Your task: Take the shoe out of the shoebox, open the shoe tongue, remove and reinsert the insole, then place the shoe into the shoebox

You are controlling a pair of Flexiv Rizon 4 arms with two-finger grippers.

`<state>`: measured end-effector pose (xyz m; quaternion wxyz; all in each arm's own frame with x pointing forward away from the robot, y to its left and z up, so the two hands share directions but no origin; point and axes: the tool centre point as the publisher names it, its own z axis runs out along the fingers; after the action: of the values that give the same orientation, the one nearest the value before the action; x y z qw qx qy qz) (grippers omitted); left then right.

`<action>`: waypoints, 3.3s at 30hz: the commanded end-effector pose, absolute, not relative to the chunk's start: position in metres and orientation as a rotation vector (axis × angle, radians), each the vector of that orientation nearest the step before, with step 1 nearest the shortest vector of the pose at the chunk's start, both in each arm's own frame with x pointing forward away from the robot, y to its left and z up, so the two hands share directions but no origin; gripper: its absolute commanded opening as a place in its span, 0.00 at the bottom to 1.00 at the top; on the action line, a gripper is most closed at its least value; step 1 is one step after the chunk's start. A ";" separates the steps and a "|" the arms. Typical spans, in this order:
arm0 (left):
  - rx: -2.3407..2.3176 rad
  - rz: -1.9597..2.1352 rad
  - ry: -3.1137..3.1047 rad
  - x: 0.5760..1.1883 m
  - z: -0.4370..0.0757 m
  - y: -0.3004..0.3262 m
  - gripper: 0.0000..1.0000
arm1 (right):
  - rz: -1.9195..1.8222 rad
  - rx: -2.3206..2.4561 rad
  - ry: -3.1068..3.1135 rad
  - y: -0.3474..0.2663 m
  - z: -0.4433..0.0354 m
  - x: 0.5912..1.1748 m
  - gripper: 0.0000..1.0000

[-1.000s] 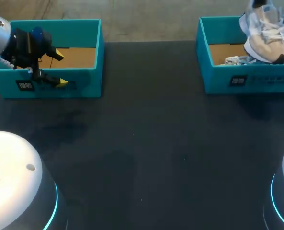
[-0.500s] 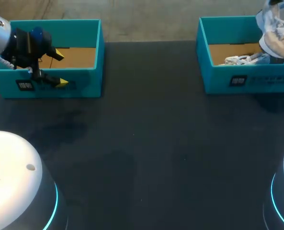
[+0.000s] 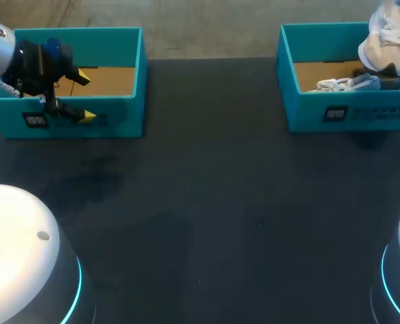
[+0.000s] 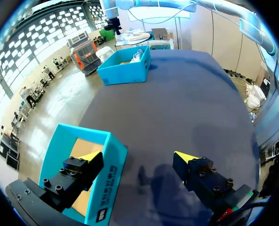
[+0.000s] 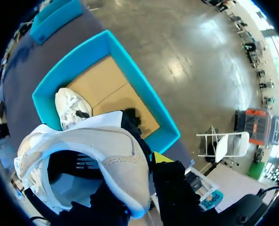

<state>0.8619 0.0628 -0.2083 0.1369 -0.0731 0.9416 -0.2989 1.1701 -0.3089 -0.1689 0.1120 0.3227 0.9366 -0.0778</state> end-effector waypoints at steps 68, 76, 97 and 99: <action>-0.210 -0.863 2.727 0.862 -0.208 0.063 1.00 | -0.208 2.314 1.998 -0.326 -0.184 1.131 0.00; -0.210 -0.863 2.727 0.862 -0.208 0.063 1.00 | -0.220 2.412 1.834 -0.327 -0.187 1.129 0.00; -0.210 -0.863 2.727 0.862 -0.208 0.063 1.00 | -0.209 2.383 1.802 -0.322 -0.191 1.129 0.00; -0.210 -0.863 2.727 0.862 -0.208 0.063 1.00 | -0.205 2.388 1.792 -0.322 -0.194 1.128 0.00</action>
<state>0.8619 0.0627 -0.2083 0.1369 -0.0730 0.9416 -0.2989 1.1333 -0.3243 -0.1895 0.0676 0.7944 0.5993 -0.0727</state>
